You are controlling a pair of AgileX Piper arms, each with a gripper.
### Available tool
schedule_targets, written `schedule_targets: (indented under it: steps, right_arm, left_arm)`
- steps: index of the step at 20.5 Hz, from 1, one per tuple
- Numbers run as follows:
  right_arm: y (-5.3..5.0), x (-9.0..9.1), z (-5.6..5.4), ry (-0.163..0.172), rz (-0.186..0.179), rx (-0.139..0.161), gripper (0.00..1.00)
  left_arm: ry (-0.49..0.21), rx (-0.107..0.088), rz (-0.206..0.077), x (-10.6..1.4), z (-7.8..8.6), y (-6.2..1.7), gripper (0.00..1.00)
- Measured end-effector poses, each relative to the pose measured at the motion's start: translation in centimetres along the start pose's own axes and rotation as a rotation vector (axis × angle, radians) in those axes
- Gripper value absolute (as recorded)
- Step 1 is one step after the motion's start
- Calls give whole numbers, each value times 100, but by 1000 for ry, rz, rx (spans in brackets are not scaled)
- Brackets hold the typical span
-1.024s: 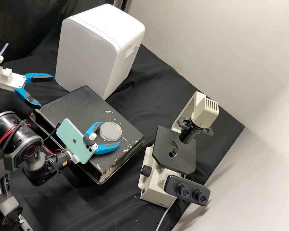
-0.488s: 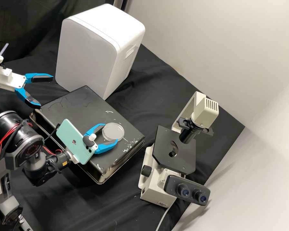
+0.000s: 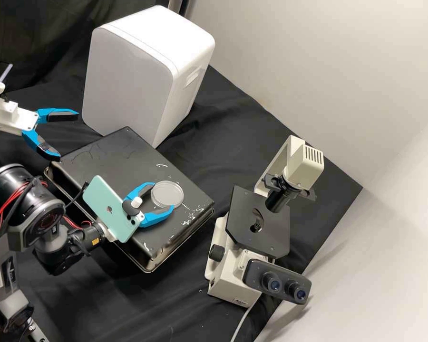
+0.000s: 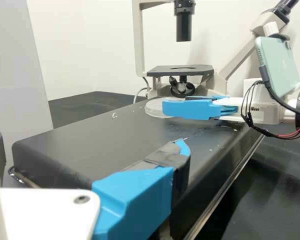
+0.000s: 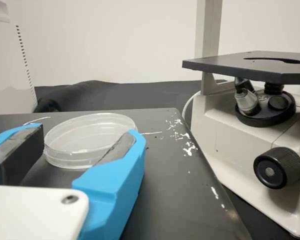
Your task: Place the petri dish on the microscope
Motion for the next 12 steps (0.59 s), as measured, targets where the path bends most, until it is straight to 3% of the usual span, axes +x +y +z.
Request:
schedule_targets:
  steps: [12]
  right_arm:
    - [-9,20,-23,14,-6,-2,100]
  left_arm:
    - [0,0,0,0,0,0,100]
